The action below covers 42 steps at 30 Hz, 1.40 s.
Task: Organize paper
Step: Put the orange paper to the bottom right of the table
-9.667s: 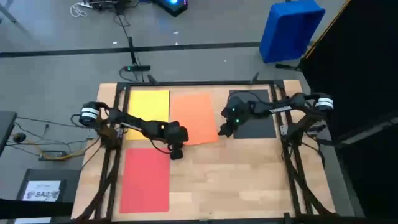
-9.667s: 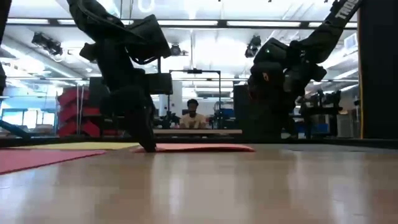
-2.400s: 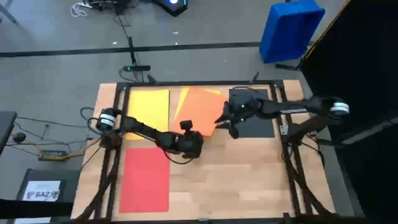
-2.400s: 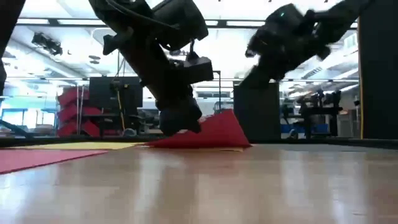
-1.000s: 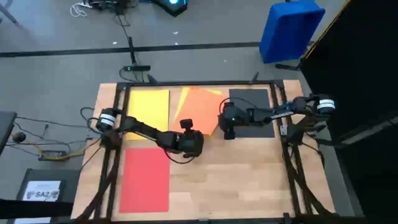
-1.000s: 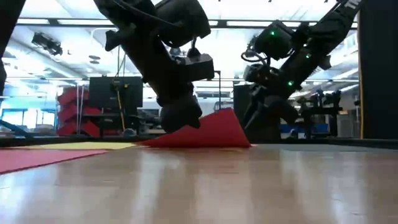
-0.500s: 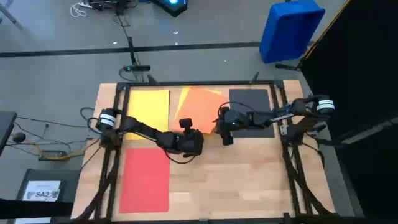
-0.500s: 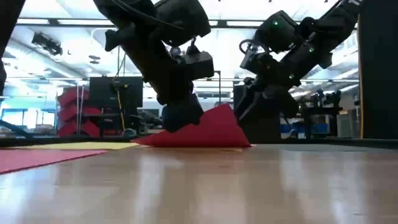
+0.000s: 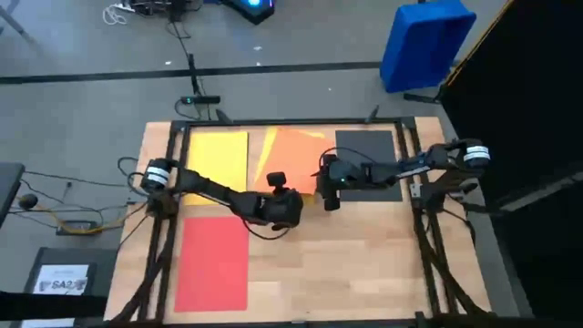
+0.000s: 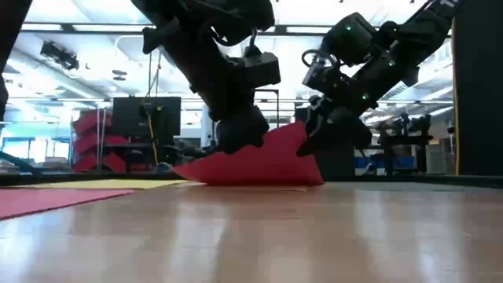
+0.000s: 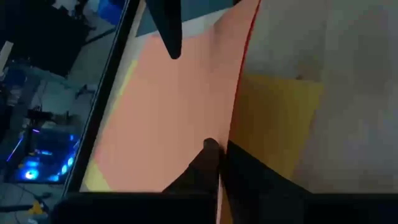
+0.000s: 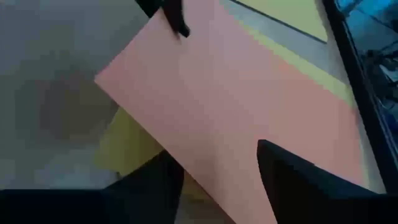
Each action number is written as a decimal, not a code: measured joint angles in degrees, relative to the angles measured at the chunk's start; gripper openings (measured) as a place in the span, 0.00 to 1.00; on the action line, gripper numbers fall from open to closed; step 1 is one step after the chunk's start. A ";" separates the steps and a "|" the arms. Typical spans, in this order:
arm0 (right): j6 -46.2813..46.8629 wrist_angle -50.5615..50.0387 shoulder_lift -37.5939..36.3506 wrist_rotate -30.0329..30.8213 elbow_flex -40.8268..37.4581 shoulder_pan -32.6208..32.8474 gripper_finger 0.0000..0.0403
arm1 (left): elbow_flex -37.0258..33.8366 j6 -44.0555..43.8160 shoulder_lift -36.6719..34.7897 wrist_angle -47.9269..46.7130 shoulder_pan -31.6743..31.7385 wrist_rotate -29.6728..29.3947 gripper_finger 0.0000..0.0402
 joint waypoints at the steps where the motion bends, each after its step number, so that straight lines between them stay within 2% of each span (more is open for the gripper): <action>1: 0.00 -0.02 0.00 0.41 0.02 -0.02 0.39 | 0.00 -0.03 0.00 0.07 0.00 0.46 0.00; 8: 0.04 -0.04 0.02 0.24 0.00 -0.02 0.25 | 0.00 -0.13 0.00 0.33 0.00 0.80 0.00; 12: 1.27 0.11 0.04 -0.94 0.00 0.02 0.23 | 0.00 -0.16 0.00 0.33 0.00 0.80 0.00; 19: 3.41 0.71 0.40 -1.40 0.00 0.02 0.29 | -0.02 -0.21 0.00 0.29 0.00 1.21 0.00; 25: 3.98 4.27 6.30 -1.38 0.04 0.01 0.38 | -0.02 -0.26 0.00 0.00 0.00 1.92 0.00; 29: 3.52 5.88 8.61 0.60 0.02 0.02 0.43 | -0.04 -0.76 0.00 -0.13 0.00 1.93 0.00; 33: 3.48 5.46 8.31 3.38 0.02 0.01 0.44 | -0.04 -1.33 0.00 -0.95 0.00 2.83 0.00; 38: 3.06 6.34 7.72 5.71 0.04 0.17 0.37 | -0.04 -1.38 0.00 -1.56 0.02 3.59 0.00; 42: 2.89 7.40 7.72 5.92 0.04 0.93 0.26 | -0.04 -1.51 0.00 -1.70 0.02 4.35 0.00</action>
